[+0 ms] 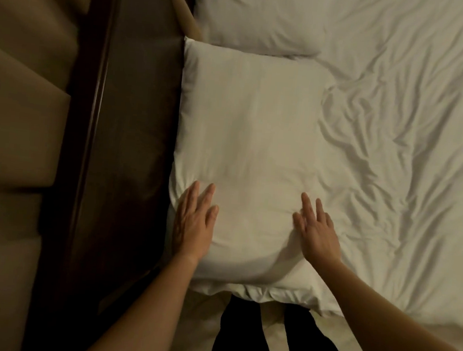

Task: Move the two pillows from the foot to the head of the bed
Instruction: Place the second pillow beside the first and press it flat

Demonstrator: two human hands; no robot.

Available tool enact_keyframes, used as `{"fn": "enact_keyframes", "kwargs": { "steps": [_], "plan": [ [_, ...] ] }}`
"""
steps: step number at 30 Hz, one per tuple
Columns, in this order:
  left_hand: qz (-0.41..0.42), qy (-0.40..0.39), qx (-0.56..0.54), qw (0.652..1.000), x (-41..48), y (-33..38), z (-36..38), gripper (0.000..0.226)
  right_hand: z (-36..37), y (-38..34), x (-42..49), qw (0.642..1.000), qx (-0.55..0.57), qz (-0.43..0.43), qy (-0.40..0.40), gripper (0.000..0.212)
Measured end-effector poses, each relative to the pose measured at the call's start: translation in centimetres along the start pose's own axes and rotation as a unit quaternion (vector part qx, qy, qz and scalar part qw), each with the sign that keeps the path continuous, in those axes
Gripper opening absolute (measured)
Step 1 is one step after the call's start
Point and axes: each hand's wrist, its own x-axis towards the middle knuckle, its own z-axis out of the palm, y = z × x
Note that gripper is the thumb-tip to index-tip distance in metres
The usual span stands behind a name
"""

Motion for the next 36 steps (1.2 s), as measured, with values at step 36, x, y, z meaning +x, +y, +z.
{"fn": "enact_keyframes", "kwargs": {
  "steps": [36],
  "plan": [
    [-0.067, -0.099, 0.074, 0.99, -8.0, 5.7, -4.8, 0.068, -5.5, -3.3, -7.0, 0.992, -0.087, -0.091, -0.029, 0.08]
  ]
}}
